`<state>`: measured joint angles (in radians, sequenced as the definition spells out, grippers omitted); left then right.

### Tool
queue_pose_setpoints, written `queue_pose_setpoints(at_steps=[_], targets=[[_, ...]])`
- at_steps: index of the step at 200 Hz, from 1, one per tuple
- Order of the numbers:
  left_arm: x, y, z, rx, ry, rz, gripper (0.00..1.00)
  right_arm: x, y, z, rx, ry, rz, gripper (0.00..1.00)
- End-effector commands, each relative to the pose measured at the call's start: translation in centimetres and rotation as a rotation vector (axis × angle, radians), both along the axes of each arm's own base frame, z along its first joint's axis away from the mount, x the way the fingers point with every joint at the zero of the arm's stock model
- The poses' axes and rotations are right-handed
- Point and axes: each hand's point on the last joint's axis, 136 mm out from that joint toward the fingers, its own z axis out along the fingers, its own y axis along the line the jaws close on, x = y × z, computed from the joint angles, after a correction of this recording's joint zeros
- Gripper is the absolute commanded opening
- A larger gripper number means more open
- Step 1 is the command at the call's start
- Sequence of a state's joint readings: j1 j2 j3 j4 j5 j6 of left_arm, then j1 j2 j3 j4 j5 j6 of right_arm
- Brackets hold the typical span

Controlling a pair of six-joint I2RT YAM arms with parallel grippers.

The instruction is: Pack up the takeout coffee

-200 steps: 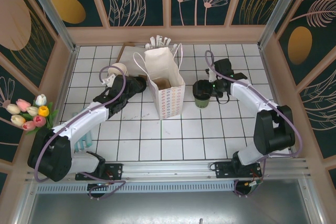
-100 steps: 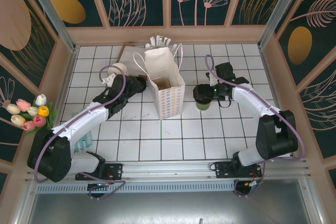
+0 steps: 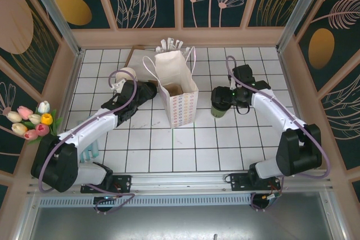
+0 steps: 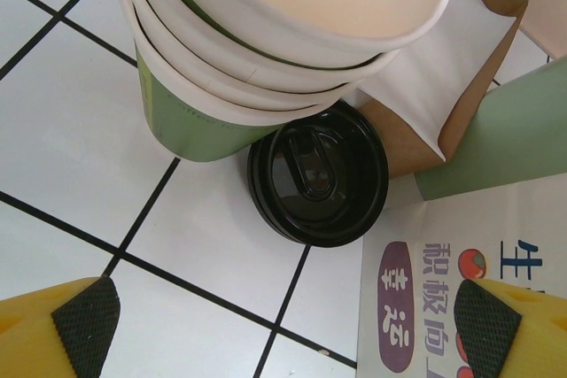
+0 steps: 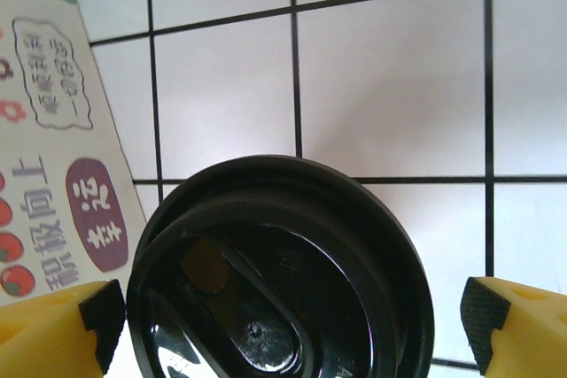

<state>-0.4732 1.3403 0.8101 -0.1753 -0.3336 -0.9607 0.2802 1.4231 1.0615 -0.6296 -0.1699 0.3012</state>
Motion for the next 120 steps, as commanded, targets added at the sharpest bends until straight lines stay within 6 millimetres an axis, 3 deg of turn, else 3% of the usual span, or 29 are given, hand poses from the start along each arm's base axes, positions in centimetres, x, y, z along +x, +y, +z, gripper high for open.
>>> queue_pose_setpoints(at_steps=[1, 26, 43, 73, 120], targets=[[0.6, 0.2, 0.9, 0.019, -0.029, -0.006, 0.98, -0.2, 0.1, 1.3, 0.068, 0.044, -0.167, 0.99], [0.2, 0.5, 0.6, 0.022, -0.036, 0.001, 0.98, 0.2, 0.7, 2.3, 0.066, 0.027, -0.189, 0.99], [-0.2, 0.8, 0.3, 0.026, -0.033, 0.006, 0.98, 0.2, -0.1, 1.9, 0.012, 0.05, -0.223, 0.99], [-1.0, 1.6, -0.2, 0.04, -0.035, 0.025, 0.98, 0.2, 1.6, 1.8, 0.086, 0.094, -0.191, 0.99], [-1.4, 2.3, -0.5, 0.068, -0.038, 0.036, 0.98, 0.8, 2.1, 1.1, 0.027, 0.128, -0.199, 0.99]])
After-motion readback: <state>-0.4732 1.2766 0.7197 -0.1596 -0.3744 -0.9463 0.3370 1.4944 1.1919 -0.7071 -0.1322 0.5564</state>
